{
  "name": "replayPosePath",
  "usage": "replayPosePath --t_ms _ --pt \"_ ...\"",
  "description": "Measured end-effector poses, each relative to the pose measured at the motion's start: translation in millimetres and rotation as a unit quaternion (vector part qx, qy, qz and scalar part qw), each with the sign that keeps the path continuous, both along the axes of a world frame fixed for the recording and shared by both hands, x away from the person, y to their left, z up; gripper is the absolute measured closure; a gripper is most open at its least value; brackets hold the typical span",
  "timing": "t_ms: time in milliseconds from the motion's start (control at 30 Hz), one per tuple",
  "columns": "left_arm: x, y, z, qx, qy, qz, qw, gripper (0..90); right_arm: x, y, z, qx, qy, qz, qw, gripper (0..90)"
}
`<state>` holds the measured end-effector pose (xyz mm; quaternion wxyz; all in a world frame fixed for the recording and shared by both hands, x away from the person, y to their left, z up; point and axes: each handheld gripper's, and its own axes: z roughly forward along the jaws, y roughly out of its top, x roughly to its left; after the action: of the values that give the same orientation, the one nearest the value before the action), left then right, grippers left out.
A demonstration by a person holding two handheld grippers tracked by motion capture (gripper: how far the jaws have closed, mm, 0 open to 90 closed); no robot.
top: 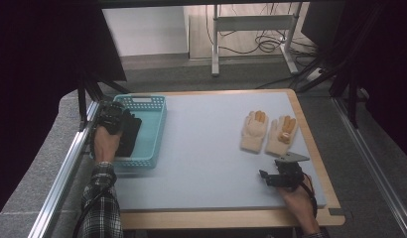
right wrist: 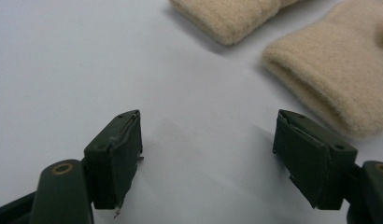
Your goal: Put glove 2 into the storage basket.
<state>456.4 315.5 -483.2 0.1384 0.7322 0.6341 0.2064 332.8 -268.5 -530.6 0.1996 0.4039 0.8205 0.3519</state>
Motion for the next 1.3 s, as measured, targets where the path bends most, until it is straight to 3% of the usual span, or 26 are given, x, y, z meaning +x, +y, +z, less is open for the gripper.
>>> replayPosePath --t_ms 133,267,367,467,600,800,933,1133,1300 --pt "-5.5 2.1 9.0 -0.013 -0.020 -0.010 0.9997 49.6 0.0 0.0 0.0 0.000 0.000 0.000 1.0000 23.5" --pt "-13.8 6.6 11.4 -0.070 -0.041 -0.023 0.9964 36.2 -0.1 0.0 0.0 0.000 0.000 0.000 1.0000 23.5" --pt "-22.5 4.6 13.2 -0.116 -0.069 -0.041 0.9900 29.5 -0.1 0.0 0.0 0.000 0.000 0.000 1.0000 23.5" --pt "-28.3 0.0 16.4 -0.141 -0.083 -0.055 0.9850 23.6 -0.1 0.0 0.0 0.000 0.000 0.000 1.0000 23.5" --pt "-38.6 -12.9 23.8 -0.173 -0.103 -0.085 0.9758 17.6 -0.1 0.1 0.0 -0.001 0.000 0.000 1.0000 23.5" --pt "-55.0 -39.3 32.0 -0.187 -0.115 -0.133 0.9666 10.8 -0.1 0.1 0.0 -0.001 0.000 0.000 1.0000 23.5" --pt "-68.6 -60.4 36.3 -0.188 -0.119 -0.176 0.9589 7.6 0.0 0.0 0.1 -0.001 0.001 0.000 1.0000 23.4" --pt "-92.0 -92.4 38.6 -0.206 -0.143 -0.224 0.9418 4.3 0.2 0.3 0.2 -0.003 0.002 0.000 1.0000 23.4" --pt "-110.7 -117.7 34.1 -0.171 -0.156 -0.247 0.9410 0.9 0.4 0.7 0.2 -0.004 0.002 0.000 1.0000 23.5"
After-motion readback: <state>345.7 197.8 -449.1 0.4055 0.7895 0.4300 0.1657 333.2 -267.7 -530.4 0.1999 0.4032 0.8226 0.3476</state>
